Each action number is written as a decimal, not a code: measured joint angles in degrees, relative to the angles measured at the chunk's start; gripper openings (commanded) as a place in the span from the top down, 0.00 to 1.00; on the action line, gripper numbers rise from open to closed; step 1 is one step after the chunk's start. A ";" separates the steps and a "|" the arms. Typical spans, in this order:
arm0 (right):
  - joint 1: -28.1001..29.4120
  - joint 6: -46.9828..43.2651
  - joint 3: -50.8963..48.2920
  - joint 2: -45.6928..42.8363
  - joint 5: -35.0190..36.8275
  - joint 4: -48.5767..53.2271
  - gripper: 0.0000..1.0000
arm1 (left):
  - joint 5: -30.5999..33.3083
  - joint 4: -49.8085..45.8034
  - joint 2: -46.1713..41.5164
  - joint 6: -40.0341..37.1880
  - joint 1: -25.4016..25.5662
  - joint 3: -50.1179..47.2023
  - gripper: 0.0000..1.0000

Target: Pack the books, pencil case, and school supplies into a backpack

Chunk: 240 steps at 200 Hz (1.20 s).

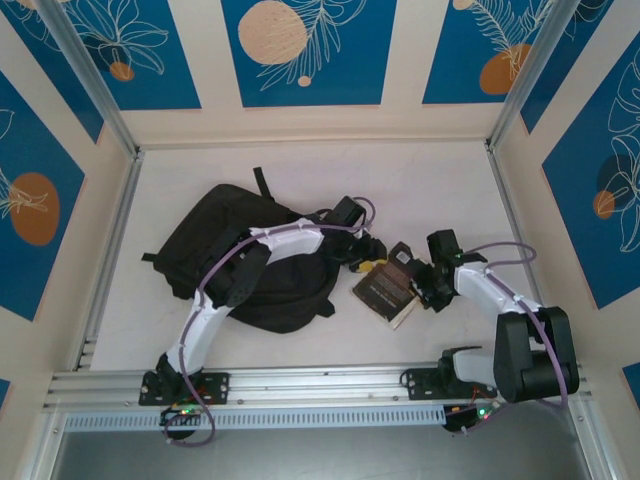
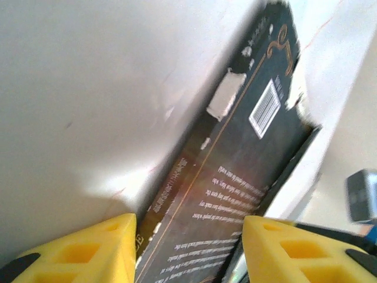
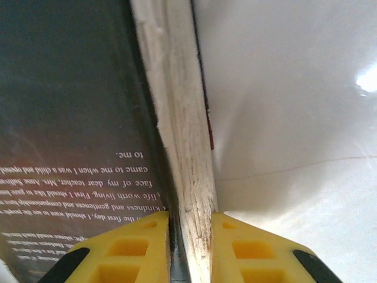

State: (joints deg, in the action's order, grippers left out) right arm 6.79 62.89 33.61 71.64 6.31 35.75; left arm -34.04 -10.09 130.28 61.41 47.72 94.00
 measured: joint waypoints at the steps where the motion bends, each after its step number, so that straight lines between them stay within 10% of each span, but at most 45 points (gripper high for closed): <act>1: -0.02 0.04 0.00 -0.04 0.00 0.04 0.79 | -0.04 0.52 0.00 0.33 0.00 -0.09 0.56; 68: -0.17 0.13 -0.28 -0.42 0.35 0.92 0.78 | -8.98 16.04 -3.52 8.61 0.57 -3.04 0.57; 150: -0.87 -0.31 -1.07 -0.72 -3.19 -1.36 0.78 | -11.63 -11.61 -1.90 -12.22 3.91 7.54 0.52; 195: -1.18 -1.60 -1.88 -1.88 -3.96 -2.54 0.72 | -8.11 -25.29 2.99 -21.44 3.96 13.29 1.00; 240: 0.79 -4.11 -1.55 -14.53 -1.90 -1.44 0.49 | -3.45 -28.52 -2.12 -26.03 3.93 12.85 1.00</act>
State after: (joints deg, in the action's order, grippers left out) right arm 7.57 58.78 32.05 57.10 4.40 34.30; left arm -37.50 -38.61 128.16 35.38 51.66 106.85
